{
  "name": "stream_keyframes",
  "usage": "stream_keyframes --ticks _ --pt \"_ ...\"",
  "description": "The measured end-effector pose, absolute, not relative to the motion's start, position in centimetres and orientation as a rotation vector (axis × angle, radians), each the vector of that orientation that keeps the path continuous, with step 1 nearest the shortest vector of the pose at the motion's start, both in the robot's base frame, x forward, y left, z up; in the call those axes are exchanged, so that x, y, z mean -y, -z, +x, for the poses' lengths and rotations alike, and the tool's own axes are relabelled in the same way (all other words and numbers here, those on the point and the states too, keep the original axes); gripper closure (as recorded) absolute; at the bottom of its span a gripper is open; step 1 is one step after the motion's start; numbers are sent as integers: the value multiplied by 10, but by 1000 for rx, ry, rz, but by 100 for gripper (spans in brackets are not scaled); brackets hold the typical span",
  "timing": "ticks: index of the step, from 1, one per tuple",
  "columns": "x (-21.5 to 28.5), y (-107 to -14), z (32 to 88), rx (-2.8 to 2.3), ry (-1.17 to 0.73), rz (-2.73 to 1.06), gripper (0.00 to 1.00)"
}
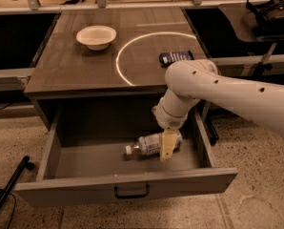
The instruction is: Pick blue plastic bottle from top drawer and place on counter
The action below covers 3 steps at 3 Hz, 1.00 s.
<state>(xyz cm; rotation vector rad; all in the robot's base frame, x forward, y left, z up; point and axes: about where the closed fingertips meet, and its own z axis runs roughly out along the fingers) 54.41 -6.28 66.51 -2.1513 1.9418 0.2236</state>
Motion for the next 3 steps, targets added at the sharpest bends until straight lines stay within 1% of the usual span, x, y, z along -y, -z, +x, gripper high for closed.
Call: stream_keyframes --ticks 1,2,3 --pt "56 -645 544 -1935 -260 -2167 0" --pt "51 -628 542 -1933 -307 -2178 19" --pt "47 -617 541 -1930 -333 -2185 41"
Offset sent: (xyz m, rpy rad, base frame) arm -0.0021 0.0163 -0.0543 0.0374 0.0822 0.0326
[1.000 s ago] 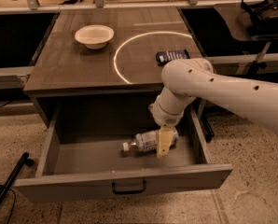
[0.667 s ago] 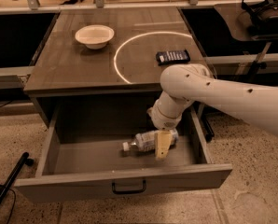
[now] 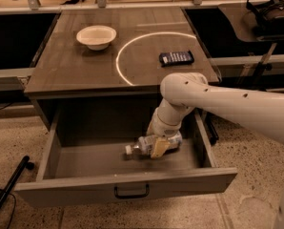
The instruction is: Pick blue plastic bottle from top drawer and place on counter
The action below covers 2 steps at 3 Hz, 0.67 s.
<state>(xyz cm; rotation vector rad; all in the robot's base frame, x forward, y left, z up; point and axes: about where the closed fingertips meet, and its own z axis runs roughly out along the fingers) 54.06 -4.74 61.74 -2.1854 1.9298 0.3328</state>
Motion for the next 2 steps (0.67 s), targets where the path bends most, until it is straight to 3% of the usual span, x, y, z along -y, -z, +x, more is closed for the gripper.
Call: stream_keyframes --ticks 2 --pt "48 -625 540 -1910 -329 -2179 87"
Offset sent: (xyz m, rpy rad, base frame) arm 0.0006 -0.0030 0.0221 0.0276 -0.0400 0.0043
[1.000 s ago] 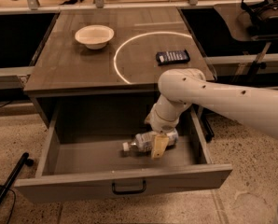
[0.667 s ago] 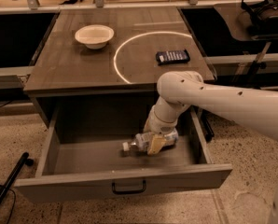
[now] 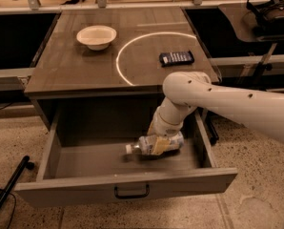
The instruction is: Pick blue plastic bottle from top drawer and place on counter
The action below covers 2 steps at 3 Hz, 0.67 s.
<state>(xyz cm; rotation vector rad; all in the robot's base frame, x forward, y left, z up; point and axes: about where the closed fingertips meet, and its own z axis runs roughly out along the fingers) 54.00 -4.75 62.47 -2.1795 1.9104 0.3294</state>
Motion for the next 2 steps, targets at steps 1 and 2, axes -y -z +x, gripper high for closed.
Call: stream_keyframes --ticks 1,2 --pt "56 -650 538 -1865 -328 -2137 100" --pt "72 -686 535 -1799 -333 -2088 100"
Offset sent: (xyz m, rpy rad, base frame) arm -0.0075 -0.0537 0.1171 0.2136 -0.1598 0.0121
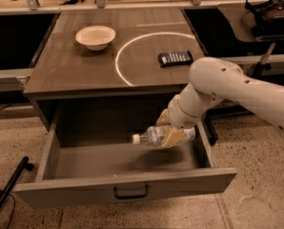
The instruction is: Pick blue plastic bottle from top drawer and place on counter
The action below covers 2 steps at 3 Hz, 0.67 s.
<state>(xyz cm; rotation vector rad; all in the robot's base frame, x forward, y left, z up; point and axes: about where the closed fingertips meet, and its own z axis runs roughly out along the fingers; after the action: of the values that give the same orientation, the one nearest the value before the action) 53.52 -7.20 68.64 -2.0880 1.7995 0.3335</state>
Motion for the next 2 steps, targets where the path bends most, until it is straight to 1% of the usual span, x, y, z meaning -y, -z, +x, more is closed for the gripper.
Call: stream_keyframes --ticks 1,2 --pt "89 -723 535 -1735 -317 -2064 100" --pt "89 -723 535 -1735 -318 -2065 100"
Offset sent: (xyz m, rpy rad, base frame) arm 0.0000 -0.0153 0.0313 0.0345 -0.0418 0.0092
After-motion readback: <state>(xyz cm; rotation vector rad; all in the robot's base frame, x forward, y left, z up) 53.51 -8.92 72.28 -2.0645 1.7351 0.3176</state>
